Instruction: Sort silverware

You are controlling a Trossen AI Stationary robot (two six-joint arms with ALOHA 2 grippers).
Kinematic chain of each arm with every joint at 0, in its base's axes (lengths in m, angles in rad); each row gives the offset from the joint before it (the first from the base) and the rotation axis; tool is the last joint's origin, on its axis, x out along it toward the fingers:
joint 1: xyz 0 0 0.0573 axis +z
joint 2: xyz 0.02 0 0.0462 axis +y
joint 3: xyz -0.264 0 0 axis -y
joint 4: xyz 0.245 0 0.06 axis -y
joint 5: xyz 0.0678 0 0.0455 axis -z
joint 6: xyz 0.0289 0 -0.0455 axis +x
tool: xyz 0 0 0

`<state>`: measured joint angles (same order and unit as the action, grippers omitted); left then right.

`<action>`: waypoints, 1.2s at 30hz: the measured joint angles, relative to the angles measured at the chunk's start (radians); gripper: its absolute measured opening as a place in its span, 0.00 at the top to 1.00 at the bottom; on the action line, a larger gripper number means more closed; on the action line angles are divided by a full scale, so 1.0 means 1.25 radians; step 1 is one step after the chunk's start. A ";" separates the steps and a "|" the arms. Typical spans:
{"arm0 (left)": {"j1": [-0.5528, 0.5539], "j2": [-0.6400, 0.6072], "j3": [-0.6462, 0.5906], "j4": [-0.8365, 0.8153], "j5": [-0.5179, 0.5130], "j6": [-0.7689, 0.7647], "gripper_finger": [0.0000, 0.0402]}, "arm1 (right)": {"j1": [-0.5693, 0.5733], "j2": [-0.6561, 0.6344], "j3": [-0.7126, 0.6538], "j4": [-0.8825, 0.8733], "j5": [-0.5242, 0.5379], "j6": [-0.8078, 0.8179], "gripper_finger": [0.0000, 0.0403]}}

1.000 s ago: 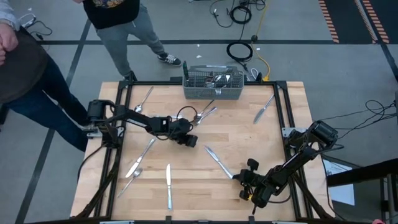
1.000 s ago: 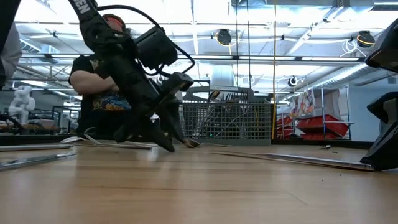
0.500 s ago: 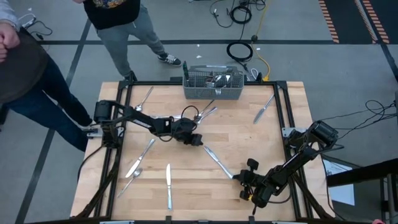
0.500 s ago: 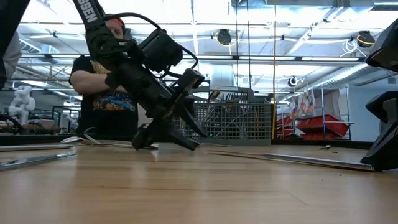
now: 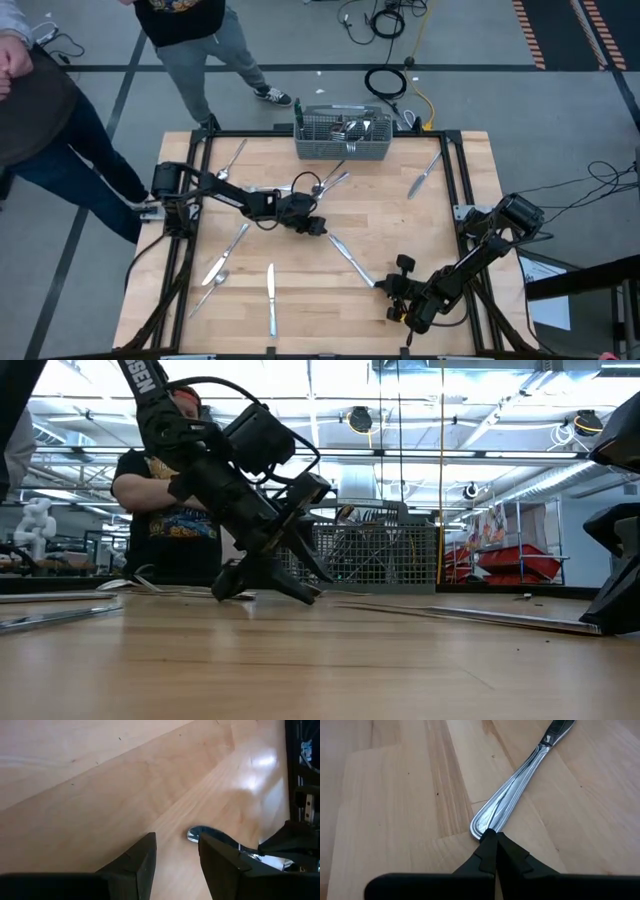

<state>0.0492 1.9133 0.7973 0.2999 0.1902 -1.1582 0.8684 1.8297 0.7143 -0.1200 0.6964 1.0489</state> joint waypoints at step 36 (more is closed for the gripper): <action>-0.010 0.013 0.024 -0.018 0.014 0.011 0.62 | -0.060 -0.006 -0.022 0.068 -0.066 -0.305 1.00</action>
<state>0.0368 1.9293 0.8276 0.2775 0.2077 -1.1446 0.7929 1.8221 0.6868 -0.0353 0.6133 0.6678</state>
